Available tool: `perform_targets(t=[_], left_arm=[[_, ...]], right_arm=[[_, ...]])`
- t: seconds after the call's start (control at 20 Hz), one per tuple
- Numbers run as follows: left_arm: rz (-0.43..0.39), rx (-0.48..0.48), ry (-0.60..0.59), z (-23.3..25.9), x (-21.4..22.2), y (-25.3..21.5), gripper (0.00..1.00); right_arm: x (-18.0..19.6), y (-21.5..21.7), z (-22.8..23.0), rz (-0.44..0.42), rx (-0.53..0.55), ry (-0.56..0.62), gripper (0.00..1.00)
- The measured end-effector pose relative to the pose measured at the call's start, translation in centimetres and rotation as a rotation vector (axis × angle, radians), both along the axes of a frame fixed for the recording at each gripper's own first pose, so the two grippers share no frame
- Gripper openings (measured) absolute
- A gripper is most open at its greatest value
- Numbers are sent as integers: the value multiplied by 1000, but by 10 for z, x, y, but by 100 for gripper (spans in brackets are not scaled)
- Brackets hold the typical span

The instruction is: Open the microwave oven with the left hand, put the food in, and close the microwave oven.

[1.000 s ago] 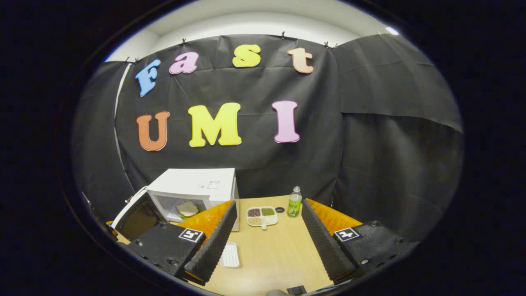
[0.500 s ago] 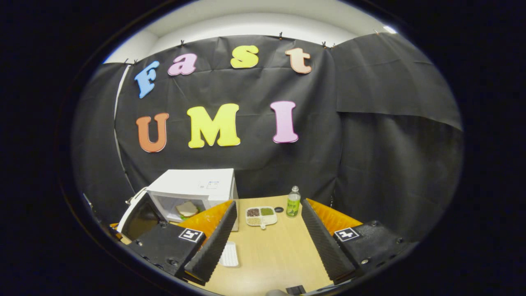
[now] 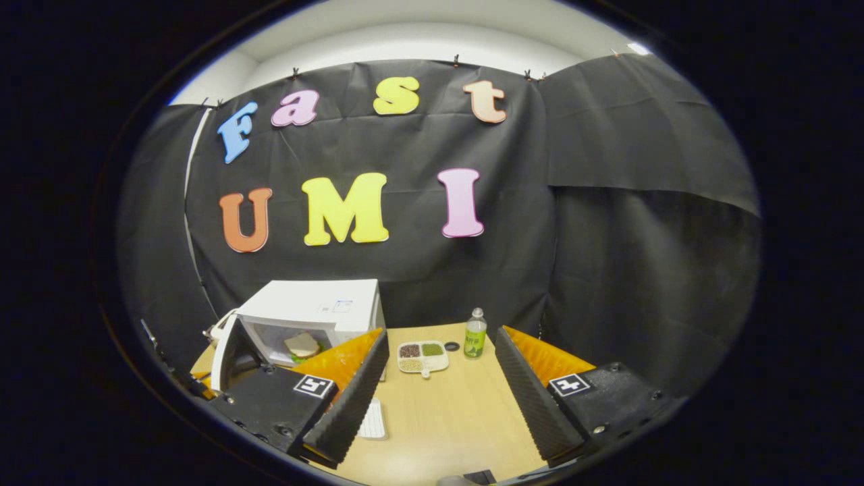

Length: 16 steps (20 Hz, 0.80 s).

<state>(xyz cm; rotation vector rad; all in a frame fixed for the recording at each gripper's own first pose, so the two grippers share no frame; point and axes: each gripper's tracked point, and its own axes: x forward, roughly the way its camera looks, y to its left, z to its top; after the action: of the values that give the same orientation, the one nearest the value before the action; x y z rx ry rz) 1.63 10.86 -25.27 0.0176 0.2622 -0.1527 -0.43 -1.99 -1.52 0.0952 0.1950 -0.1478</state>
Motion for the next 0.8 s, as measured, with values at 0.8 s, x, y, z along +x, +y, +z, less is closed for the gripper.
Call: perform_targets(t=[0.8], left_arm=[[-112, 6, 5, -2, 50, -109, 0]], right_arm=[[28, -39, -8, 34, -13, 40, 92]])
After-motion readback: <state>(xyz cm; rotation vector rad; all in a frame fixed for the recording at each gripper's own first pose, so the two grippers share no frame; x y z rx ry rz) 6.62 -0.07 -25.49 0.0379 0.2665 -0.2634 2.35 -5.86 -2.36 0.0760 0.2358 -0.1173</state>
